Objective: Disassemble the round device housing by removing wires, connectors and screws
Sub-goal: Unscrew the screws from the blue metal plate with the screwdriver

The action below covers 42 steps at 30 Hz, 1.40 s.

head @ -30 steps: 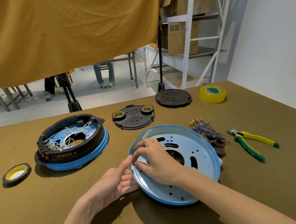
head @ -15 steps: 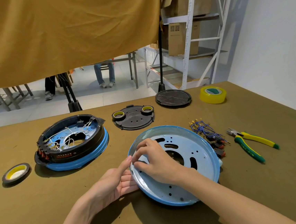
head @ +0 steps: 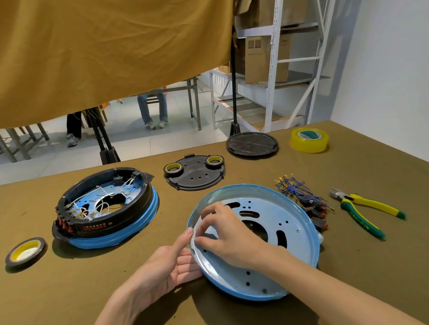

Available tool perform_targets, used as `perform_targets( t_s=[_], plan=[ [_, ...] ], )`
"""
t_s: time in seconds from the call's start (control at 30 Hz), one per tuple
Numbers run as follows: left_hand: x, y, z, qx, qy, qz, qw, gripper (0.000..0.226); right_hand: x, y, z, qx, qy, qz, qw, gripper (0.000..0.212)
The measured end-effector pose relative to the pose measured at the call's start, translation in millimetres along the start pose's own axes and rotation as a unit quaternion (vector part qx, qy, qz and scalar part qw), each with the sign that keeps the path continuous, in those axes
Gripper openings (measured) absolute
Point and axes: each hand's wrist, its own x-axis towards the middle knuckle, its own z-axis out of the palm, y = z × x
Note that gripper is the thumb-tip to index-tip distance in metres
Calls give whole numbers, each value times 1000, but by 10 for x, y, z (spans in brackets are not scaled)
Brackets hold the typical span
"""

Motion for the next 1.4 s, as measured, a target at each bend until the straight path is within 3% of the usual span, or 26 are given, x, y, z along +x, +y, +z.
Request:
perform_targets(
  t_s=[0.6,0.77,0.9,1.07,1.27,1.4],
  plan=[
    [-42,13,10,-4,-4,7,1000,84,21,-23,19,-5,-8,3,1000,10],
    [-51,20,20,-2,-11,9,1000,83,-9,5,11,31,-4,9,999,21],
    [-55,34,34,-7,-5,4,1000,83,19,-12,11,-11,-8,-1,1000,12],
    [-70,37,46,-6,-6,6,1000,81,-1,7,9,14,4,-1,1000,20],
    [-61,41,43,-16,0,4,1000,83,-12,4,19,-68,5,-66,995,16],
    [-72,45,48,-11,2,6,1000,83,-6,-34,3,-50,24,-83,995,11]
  ],
)
